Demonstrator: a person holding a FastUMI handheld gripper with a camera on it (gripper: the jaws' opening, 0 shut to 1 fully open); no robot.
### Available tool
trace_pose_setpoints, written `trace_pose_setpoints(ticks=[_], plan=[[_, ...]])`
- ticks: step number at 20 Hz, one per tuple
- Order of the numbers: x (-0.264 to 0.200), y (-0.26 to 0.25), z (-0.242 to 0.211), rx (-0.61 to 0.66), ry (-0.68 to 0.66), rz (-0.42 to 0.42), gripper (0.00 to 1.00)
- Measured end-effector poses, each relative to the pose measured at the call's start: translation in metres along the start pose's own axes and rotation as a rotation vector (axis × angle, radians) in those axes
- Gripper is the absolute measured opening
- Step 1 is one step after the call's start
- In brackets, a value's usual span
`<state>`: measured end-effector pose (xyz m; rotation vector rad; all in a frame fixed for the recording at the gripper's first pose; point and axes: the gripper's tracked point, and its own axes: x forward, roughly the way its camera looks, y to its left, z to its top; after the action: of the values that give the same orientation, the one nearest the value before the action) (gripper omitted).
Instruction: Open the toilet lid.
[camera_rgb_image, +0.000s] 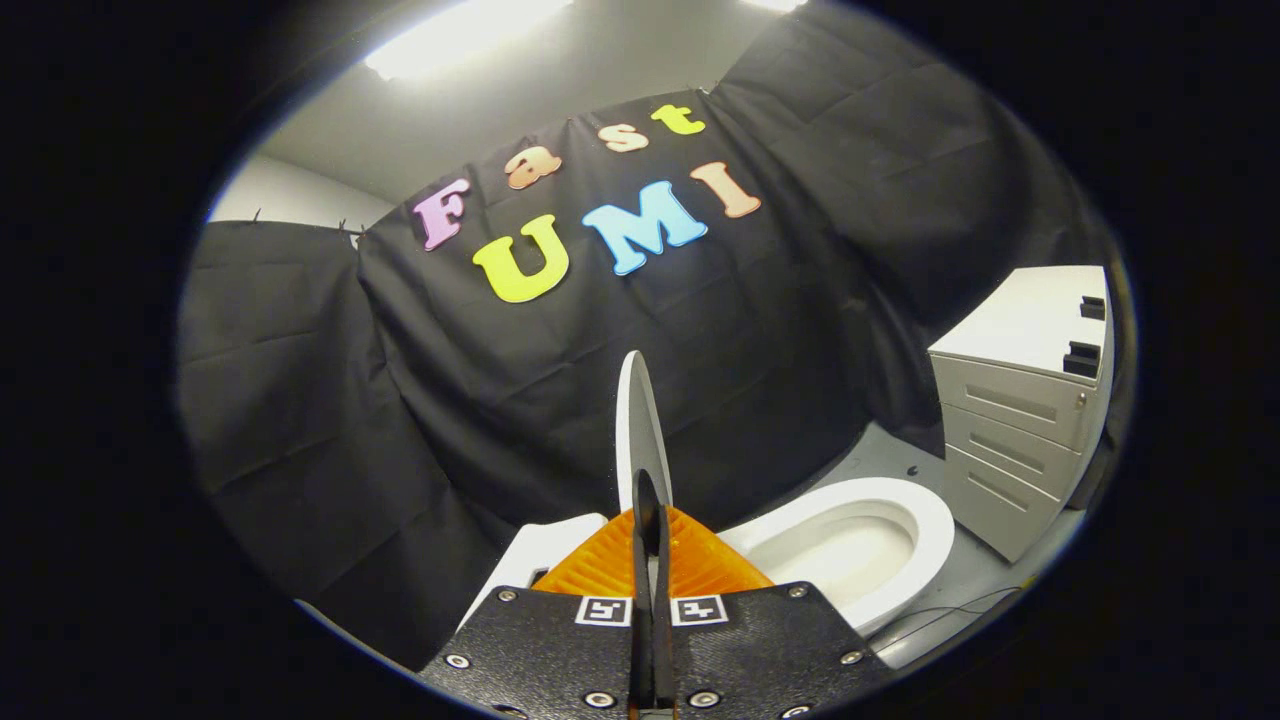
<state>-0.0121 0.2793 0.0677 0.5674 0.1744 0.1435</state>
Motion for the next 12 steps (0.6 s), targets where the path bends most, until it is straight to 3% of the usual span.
trace_pose_setpoints(ticks=[8,12], plan=[[-0.001,0.055,-0.016,-0.136,-0.017,0.058,0.0],[0.001,0.077,-0.028,-0.146,-0.018,0.097,0.0]])
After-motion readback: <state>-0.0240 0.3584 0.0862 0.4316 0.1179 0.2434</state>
